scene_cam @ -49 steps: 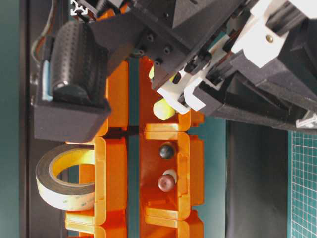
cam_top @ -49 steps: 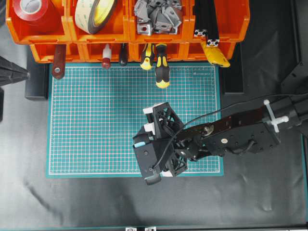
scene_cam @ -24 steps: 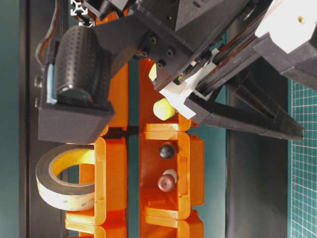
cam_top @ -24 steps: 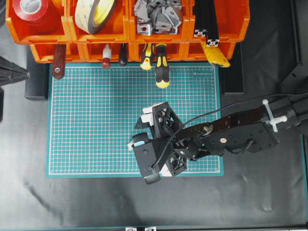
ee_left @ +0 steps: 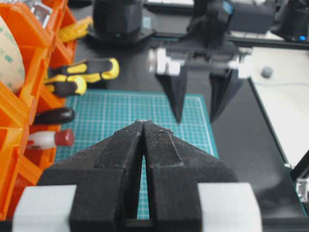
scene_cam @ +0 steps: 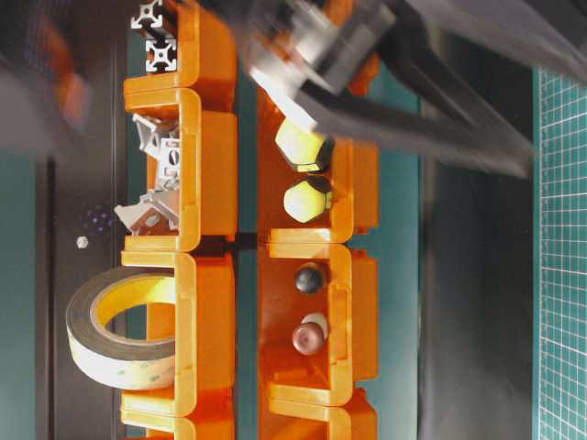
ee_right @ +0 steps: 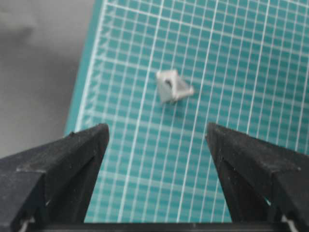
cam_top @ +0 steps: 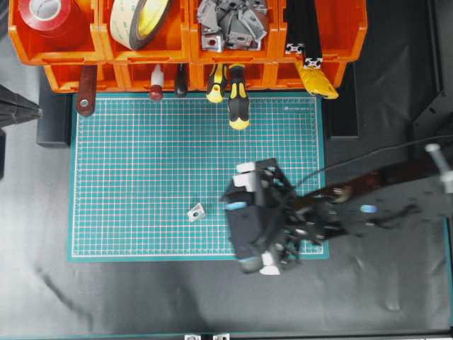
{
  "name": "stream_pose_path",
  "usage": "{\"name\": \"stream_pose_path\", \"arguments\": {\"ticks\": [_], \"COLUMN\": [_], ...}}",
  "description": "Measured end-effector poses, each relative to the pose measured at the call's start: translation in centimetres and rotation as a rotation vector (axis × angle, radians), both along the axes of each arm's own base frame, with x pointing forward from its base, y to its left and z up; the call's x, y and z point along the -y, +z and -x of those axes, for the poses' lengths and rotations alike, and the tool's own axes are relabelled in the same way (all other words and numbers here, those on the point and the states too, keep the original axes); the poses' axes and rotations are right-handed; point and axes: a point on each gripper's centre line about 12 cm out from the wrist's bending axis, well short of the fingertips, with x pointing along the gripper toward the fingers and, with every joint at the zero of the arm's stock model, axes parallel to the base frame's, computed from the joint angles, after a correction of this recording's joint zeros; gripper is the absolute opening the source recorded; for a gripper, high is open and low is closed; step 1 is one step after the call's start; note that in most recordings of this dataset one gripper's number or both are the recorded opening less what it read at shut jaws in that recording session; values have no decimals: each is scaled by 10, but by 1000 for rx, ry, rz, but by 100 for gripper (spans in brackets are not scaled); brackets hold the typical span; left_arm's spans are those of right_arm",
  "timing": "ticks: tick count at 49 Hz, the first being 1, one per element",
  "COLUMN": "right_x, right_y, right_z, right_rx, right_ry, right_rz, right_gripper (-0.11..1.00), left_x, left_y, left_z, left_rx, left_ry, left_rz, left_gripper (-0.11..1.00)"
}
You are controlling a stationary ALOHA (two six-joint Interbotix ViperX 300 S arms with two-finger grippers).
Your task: Pick corner brachets from container rack with right arm.
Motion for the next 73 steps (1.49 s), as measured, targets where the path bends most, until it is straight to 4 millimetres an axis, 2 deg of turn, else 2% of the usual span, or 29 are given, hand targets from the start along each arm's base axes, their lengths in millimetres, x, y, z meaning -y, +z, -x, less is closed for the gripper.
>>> {"name": "stream_pose_path", "arguments": {"ticks": [10,19,32,44,54,73], "right_x": [8,19,44,66,73,75], "right_y": [48,77,109,123,125,123], "right_z": [36,67,121,167,181,183], "right_rx": [58,129,262,383,417,415], "right_ry": [-69,-76,-87,-86,-86,-88], "right_rz": [-51,-99,-189,-262,-280,-275], "right_gripper": [78,77,73,69,68,68], "left_x": [0,-1,-1,-1,-1,-1], "left_y": [0,1,1,2,0,4], "left_z": [4,7,8,8,11,19], "left_rx": [-12,-11,-6,-7,-5,28], "left_ry": [1,2,2,8,7,8], "left_rz": [1,1,6,41,35,46], "left_gripper": [0,0,0,0,0,0]}}
